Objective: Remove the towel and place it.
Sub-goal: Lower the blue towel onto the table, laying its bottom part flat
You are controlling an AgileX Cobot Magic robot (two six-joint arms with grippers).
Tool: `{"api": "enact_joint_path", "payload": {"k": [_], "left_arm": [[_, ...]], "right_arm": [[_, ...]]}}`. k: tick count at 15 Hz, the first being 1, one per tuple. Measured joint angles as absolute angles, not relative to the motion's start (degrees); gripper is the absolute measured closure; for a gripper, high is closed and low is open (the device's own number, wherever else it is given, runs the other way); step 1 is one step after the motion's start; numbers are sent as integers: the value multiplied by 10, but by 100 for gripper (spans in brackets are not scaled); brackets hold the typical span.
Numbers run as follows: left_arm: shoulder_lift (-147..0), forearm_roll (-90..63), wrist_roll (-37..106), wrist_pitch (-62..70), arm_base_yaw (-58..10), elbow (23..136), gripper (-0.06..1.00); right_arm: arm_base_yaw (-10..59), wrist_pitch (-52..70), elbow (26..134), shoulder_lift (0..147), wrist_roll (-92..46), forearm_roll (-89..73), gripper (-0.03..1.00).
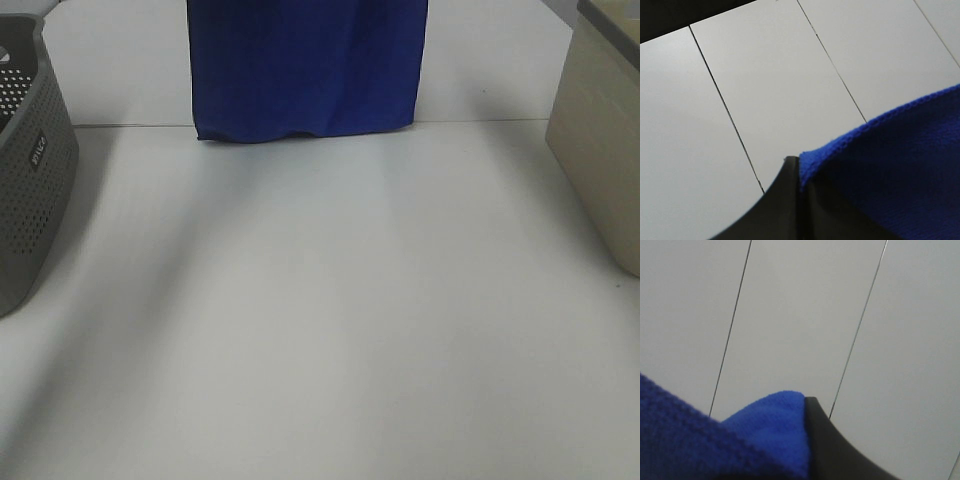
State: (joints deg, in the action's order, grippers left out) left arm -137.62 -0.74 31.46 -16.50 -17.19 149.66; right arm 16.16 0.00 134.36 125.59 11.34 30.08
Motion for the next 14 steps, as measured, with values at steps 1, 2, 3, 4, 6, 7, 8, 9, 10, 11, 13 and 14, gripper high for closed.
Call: {"api": "enact_joint_path", "payload": {"k": [1, 2, 3, 4, 6, 7, 8, 9, 10, 11, 13, 14], "left_arm": [[-1376, -5, 314, -163, -172, 1497, 94], [-1376, -5, 315, -156, -172, 1497, 94], [-1376, -4, 315, -150, -172, 1497, 94], [-1376, -3, 315, -147, -172, 1497, 94], [-1368, 0, 312, -92, -172, 1497, 94], [-1358, 0, 305, -36, -172, 1497, 94], [-1330, 0, 293, 96, -175, 1497, 94], [-1312, -7, 290, 173, -179, 1497, 94], [-1297, -14, 289, 249, -181, 1498, 94], [-1288, -17, 289, 279, -183, 1498, 94], [-1267, -36, 289, 411, -183, 1498, 94], [-1263, -44, 289, 466, -183, 1498, 94]], "right_arm": [[162, 10, 1344, 1256, 113, 299, 95], [162, 28, 1344, 1255, 113, 282, 95], [162, 46, 1344, 1254, 113, 260, 95], [162, 57, 1344, 1252, 113, 250, 95], [162, 113, 1344, 1239, 113, 210, 95], [162, 143, 1344, 1231, 113, 194, 95], [162, 216, 1344, 1212, 113, 170, 95], [162, 258, 1344, 1204, 111, 156, 95], [162, 298, 1344, 1195, 104, 136, 95], [162, 316, 1344, 1190, 98, 125, 95], [162, 412, 1344, 1171, 70, 71, 95], [162, 455, 1345, 1167, 54, 42, 95]]}}
